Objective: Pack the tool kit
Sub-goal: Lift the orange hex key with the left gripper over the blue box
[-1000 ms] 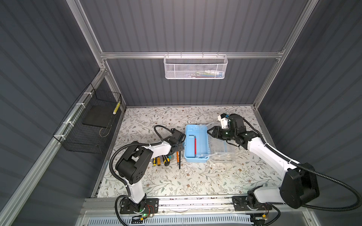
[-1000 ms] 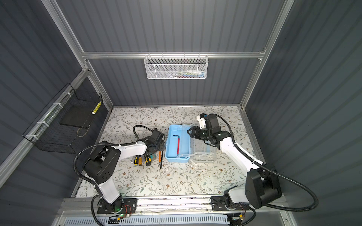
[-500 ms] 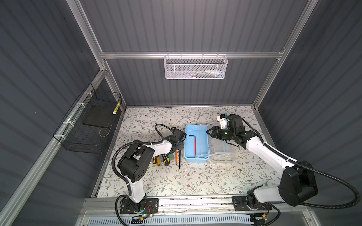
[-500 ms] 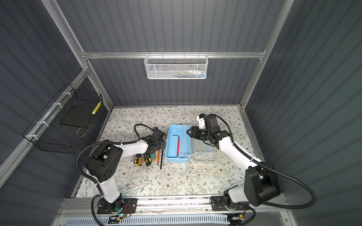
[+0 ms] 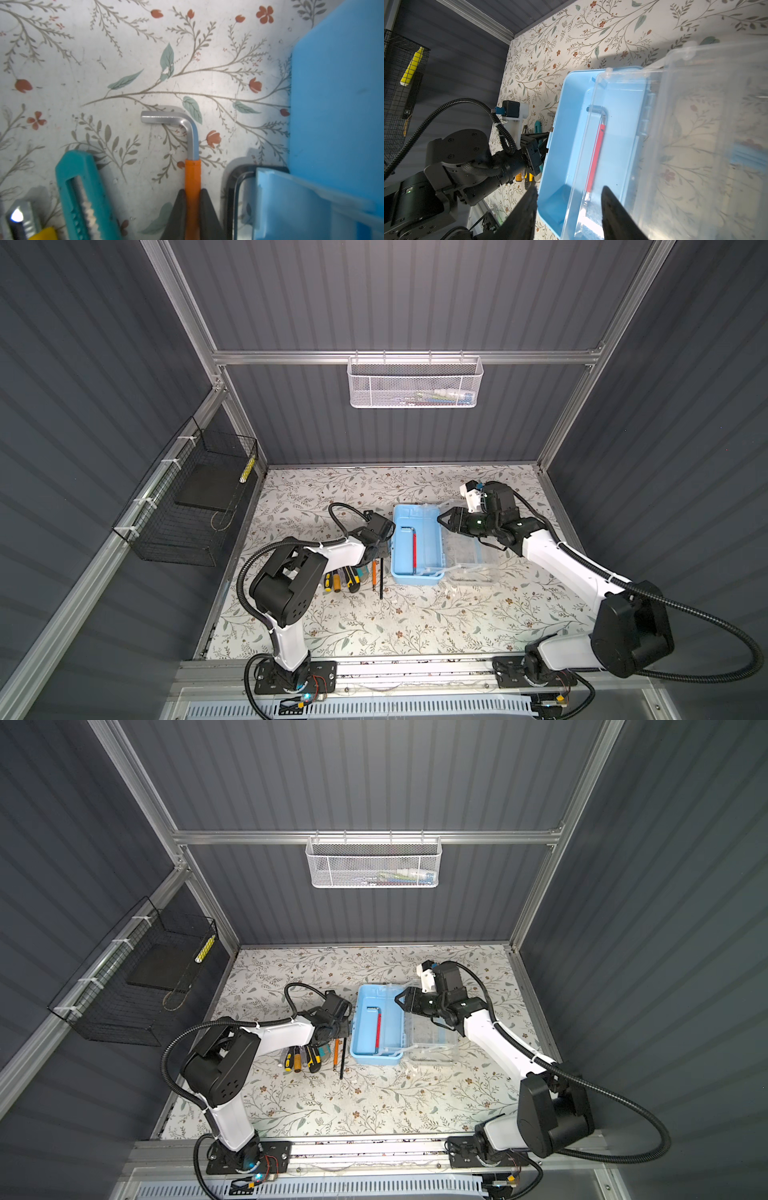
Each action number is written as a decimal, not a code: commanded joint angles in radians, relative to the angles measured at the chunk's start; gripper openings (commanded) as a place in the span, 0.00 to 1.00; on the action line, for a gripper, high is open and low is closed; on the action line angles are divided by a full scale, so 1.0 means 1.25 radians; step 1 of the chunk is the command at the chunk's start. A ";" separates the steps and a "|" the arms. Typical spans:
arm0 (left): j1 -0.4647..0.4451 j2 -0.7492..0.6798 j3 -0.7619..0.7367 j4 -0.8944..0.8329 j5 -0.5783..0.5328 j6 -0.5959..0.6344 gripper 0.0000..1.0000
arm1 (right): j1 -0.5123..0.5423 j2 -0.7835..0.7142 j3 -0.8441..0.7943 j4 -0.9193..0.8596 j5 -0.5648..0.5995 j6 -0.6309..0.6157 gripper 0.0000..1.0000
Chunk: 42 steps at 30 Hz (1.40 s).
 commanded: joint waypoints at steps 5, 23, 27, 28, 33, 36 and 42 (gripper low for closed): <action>0.013 -0.095 0.024 -0.112 0.002 0.049 0.00 | -0.005 0.007 0.000 0.013 -0.017 0.008 0.51; -0.017 -0.180 0.137 -0.032 0.172 -0.004 0.00 | -0.017 0.008 -0.005 0.043 -0.039 0.026 0.51; -0.036 -0.138 0.161 0.014 0.201 -0.035 0.00 | -0.019 0.002 -0.012 0.048 -0.040 0.030 0.51; -0.042 -0.127 0.168 0.018 0.203 -0.041 0.00 | -0.020 0.002 -0.013 0.049 -0.040 0.029 0.51; -0.064 -0.085 0.189 0.044 0.195 -0.062 0.00 | -0.023 -0.002 -0.024 0.055 -0.042 0.032 0.51; -0.069 -0.053 0.197 0.048 0.190 -0.071 0.00 | -0.024 -0.003 -0.028 0.056 -0.043 0.030 0.51; -0.070 0.006 0.213 0.063 0.187 -0.085 0.00 | -0.032 -0.004 -0.042 0.067 -0.047 0.034 0.51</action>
